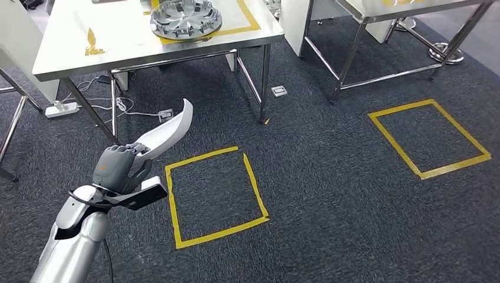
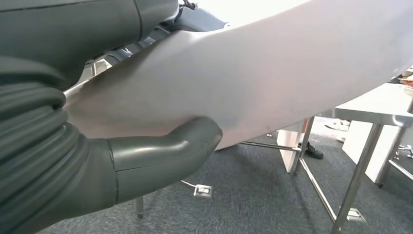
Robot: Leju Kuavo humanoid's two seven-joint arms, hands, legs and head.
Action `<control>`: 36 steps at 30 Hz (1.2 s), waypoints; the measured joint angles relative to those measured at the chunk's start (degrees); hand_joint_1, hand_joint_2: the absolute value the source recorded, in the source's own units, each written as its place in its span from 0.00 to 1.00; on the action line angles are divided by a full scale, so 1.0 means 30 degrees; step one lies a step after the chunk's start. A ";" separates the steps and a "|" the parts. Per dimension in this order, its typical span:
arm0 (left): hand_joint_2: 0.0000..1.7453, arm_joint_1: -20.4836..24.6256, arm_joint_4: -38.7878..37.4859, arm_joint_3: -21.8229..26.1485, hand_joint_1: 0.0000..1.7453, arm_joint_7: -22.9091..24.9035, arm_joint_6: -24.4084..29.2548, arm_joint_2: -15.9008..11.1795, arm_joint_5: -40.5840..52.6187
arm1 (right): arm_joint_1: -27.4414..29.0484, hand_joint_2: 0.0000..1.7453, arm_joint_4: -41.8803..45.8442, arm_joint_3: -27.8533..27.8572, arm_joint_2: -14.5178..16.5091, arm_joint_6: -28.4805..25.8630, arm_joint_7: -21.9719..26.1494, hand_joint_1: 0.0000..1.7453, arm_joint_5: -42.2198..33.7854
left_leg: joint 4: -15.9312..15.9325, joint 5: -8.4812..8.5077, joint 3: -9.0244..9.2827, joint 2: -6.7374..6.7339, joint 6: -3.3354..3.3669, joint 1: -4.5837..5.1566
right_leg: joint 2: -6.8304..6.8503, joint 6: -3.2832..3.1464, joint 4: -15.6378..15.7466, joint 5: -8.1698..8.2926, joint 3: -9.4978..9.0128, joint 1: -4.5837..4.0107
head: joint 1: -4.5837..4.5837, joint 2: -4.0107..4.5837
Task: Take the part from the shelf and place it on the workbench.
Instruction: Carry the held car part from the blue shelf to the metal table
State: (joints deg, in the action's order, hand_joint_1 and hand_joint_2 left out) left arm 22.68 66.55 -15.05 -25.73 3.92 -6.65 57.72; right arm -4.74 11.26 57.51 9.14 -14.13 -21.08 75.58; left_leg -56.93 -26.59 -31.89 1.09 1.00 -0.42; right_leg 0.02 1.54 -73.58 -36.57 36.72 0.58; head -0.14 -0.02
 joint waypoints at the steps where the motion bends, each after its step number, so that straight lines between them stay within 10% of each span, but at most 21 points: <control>1: 1.00 -0.0022 0.0000 -0.0002 1.00 0.0004 -0.0011 0.0015 0.0024 | 0.0042 0.00 0.0000 0.0000 0.0000 0.0007 -0.0011 0.00 0.0000 | 0.0028 -0.0283 0.0385 0.0046 -0.0027 -0.0006 | 0.0001 0.0064 0.0111 -0.0635 0.0553 0.0008 | -0.0009 0.0000; 3: 1.00 -0.0054 0.0000 -0.0004 1.00 0.0031 -0.0022 0.0024 0.0073 | 0.0158 0.00 0.0000 0.0000 0.0000 0.0033 -0.0027 0.00 0.0000 | 0.0035 -0.0937 0.1238 0.0105 -0.0105 -0.0023 | 0.0005 0.0128 0.1458 -0.0386 0.1125 0.0031 | -0.0018 0.0000; 6: 1.00 -0.0114 0.0007 -0.0002 1.00 0.0062 -0.0100 0.0022 0.0126 | 0.0346 0.00 -0.0014 0.0004 -0.0002 0.0087 0.0013 0.00 0.0000 | -0.0067 -0.2011 0.2239 0.0179 -0.0333 0.0020 | 0.0106 -0.0074 0.4213 0.3655 0.1132 -0.0010 | -0.0019 0.0000; 8: 1.00 -0.0091 0.0126 0.0007 1.00 0.0062 -0.0155 0.0015 0.0138 | 0.0328 0.00 -0.0022 0.0005 -0.0005 0.0113 -0.0051 0.00 0.0005 | -0.0303 -0.2435 0.2853 0.0250 -0.0628 0.0053 | 0.0166 -0.0438 0.4598 0.4549 0.0831 -0.0109 | 0.0003 0.0000; 10: 1.00 0.0058 0.0303 0.0020 1.00 0.0064 -0.0171 -0.0004 0.0140 | 0.0206 0.00 -0.0018 0.0007 -0.0013 0.0109 -0.0215 0.00 0.0020 | -0.1306 -0.2129 0.2706 0.0160 -0.0887 0.0000 | 0.0144 -0.0833 0.4593 0.4245 0.0294 -0.0126 | 0.0002 0.0000; 12: 1.00 0.0168 0.0386 0.0022 1.00 0.0064 -0.0184 -0.0013 0.0140 | 0.0098 0.00 -0.0014 0.0007 -0.0020 0.0088 -0.0251 0.00 0.0038 | -0.3479 -0.1738 0.1319 -0.0070 -0.1072 -0.0044 | 0.0139 -0.1120 0.4628 0.3873 -0.0282 -0.0108 | 0.0022 0.0000; 15: 1.00 0.0046 0.0381 0.0018 1.00 0.0071 -0.0197 -0.0044 0.0140 | 0.0078 0.00 -0.0014 0.0007 -0.0022 0.0076 -0.0213 0.00 0.0035 | -0.5980 -0.3309 -0.1265 -0.0224 -0.1163 -0.0049 | 0.0088 -0.1259 0.4637 0.3097 -0.1135 -0.0107 | 0.0044 0.0000; 18: 1.00 -0.0006 0.0372 0.0018 1.00 0.0069 -0.0220 -0.0080 0.0140 | 0.0152 0.00 -0.0014 0.0007 -0.0018 0.0080 -0.0228 0.00 0.0005 | -0.4991 -0.4161 -0.2454 -0.0246 -0.0975 -0.0049 | 0.0038 -0.1213 0.4637 0.2235 -0.2203 -0.0092 | 0.0042 0.0000; 21: 1.00 -0.0043 0.0324 0.0018 1.00 0.0060 -0.0335 -0.0162 0.0146 | 0.0144 0.00 -0.0014 0.0007 -0.0016 0.0082 -0.0204 0.00 -0.0006 | -0.2049 -0.0275 -0.2554 -0.0362 -0.0836 -0.0025 | -0.0016 -0.0964 0.4609 0.1300 -0.3146 -0.0134 | 0.0075 0.0000; 23: 1.00 -0.0099 0.0303 0.0020 1.00 0.0066 -0.0401 -0.0204 0.0151 | 0.0097 0.00 -0.0014 0.0007 -0.0027 0.0078 -0.0197 0.00 -0.0007 | -0.1368 0.1037 -0.2369 -0.0399 -0.0659 -0.0013 | -0.0045 -0.0714 0.4585 0.0879 -0.3626 -0.0235 | 0.0100 0.0000; 26: 1.00 0.0016 0.0401 0.0013 1.00 0.0058 -0.0424 -0.0191 0.0147 | 0.0023 0.00 -0.0014 0.0007 -0.0047 0.0076 -0.0218 0.00 -0.0007 | -0.1304 0.0799 -0.1751 -0.0270 -0.0230 -0.0127 | -0.0043 -0.0385 0.3397 0.1171 -0.3447 -0.0262 | 0.0071 0.0000; 31: 1.00 0.0060 0.0432 0.0013 1.00 0.0055 -0.0424 -0.0195 0.0133 | -0.0026 0.00 -0.0014 0.0007 -0.0056 0.0117 -0.0211 0.00 0.0005 | -0.1255 0.0142 -0.1173 -0.0093 0.0086 -0.0091 | -0.0043 -0.0129 -0.0764 -0.0651 0.0040 -0.0217 | 0.0049 0.0000; 36: 1.00 -0.0015 0.0475 0.0011 1.00 0.0058 -0.0424 -0.0217 0.0129 | 0.0036 0.00 -0.0014 0.0005 -0.0095 0.0153 -0.0200 0.00 0.0051 | -0.1254 -0.0698 -0.0206 0.0019 -0.0054 0.0073 | -0.0069 -0.0777 0.3266 0.2255 -0.0134 -0.0520 | 0.0029 0.0000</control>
State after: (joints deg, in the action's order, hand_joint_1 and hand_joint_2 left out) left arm 22.64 67.98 -15.01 -25.55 2.64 -7.30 58.11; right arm -4.63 11.21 57.52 8.85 -13.67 -21.68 75.73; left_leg -60.69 -28.68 -32.51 1.15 0.84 -0.20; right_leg -0.19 -0.79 -63.78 -29.81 36.32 -0.98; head -0.06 -0.02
